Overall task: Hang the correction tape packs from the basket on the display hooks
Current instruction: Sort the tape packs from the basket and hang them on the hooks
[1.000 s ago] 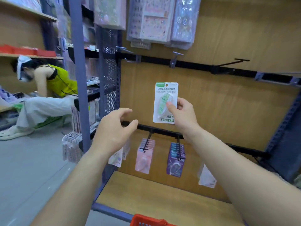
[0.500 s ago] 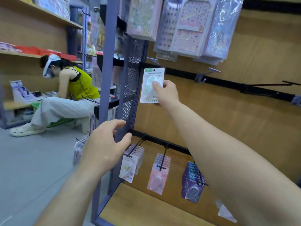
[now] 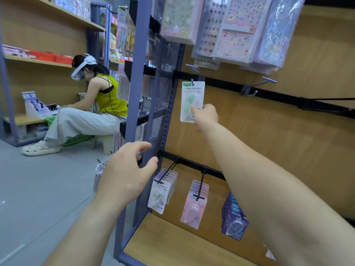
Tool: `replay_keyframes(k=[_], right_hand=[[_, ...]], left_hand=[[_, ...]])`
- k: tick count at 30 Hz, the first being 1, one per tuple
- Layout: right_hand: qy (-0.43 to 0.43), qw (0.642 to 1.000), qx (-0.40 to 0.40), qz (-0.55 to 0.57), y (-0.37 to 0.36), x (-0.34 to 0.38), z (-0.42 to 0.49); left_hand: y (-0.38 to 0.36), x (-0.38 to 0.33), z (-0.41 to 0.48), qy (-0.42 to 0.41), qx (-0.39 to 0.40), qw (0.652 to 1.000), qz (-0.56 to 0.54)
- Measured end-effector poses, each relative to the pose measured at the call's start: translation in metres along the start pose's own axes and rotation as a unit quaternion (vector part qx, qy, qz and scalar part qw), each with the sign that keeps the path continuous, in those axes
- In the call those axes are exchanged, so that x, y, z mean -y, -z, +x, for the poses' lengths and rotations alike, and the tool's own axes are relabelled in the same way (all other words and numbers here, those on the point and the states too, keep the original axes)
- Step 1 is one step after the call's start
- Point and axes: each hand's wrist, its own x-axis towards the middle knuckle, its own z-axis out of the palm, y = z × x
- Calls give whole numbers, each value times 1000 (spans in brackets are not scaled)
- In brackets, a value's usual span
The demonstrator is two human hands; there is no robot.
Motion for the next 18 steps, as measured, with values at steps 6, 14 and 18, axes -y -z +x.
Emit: replay_keyframes(k=[6,14,18], right_hand=[[6,990,46,-134,20,-64,-50],[19,930,151,-335,84,-192,-165],[-3,900,213,-381,109,-267,-235]], left_hand=[[-19,-2,-11,-9,58,998,20],[-85,15,-74,-19,257,957,131],[-129,37,-134,-3,370,912,175]])
